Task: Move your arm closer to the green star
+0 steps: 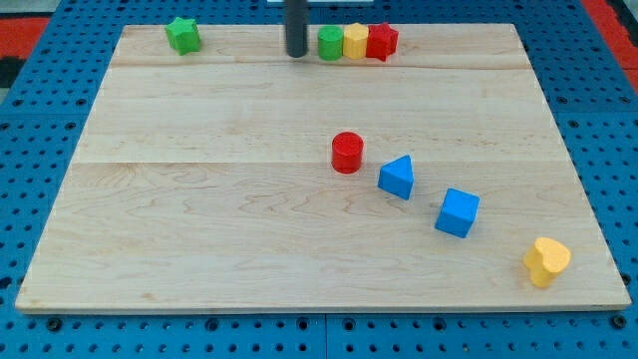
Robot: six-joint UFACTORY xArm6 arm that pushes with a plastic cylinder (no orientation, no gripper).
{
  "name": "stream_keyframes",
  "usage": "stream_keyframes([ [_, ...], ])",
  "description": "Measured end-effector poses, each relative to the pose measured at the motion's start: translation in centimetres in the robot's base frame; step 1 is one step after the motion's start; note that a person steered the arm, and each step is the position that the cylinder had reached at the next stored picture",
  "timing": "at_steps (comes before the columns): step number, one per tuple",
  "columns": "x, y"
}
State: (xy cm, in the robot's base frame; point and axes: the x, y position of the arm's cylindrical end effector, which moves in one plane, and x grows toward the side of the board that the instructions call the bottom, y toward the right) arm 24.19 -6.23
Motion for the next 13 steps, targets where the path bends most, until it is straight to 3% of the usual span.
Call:
stream_keyframes([
  [2,3.4,-16.4],
  [4,-5.0,-22.3],
  [9,-5.0,-22.4],
  [11,-3.9,-17.8],
  [13,-1.3,-9.6],
])
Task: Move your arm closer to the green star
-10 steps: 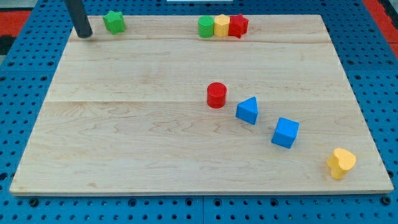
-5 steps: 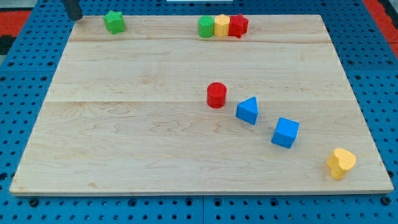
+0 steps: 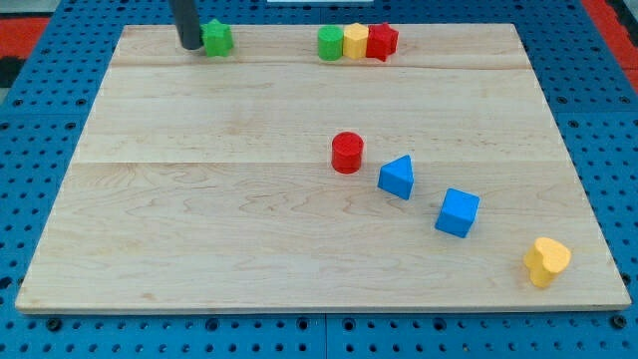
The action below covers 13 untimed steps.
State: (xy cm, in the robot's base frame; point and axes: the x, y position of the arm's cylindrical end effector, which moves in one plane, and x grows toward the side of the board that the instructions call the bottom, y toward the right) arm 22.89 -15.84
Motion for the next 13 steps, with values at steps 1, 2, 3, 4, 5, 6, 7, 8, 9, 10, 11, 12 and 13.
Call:
stream_keyframes([
  [1,-0.3,-0.6],
  [2,-1.3,-5.2],
  [3,-2.6,-1.2],
  [4,-3.8,-0.6],
  [5,-3.5,0.0],
  [6,-3.2,3.0],
  [7,-2.6,5.4],
  [8,-1.8,6.4],
  [9,-2.6,4.2],
  [10,-0.5,1.3],
  [11,2.1,1.6],
  [12,1.2,4.3],
  [13,1.0,5.4],
])
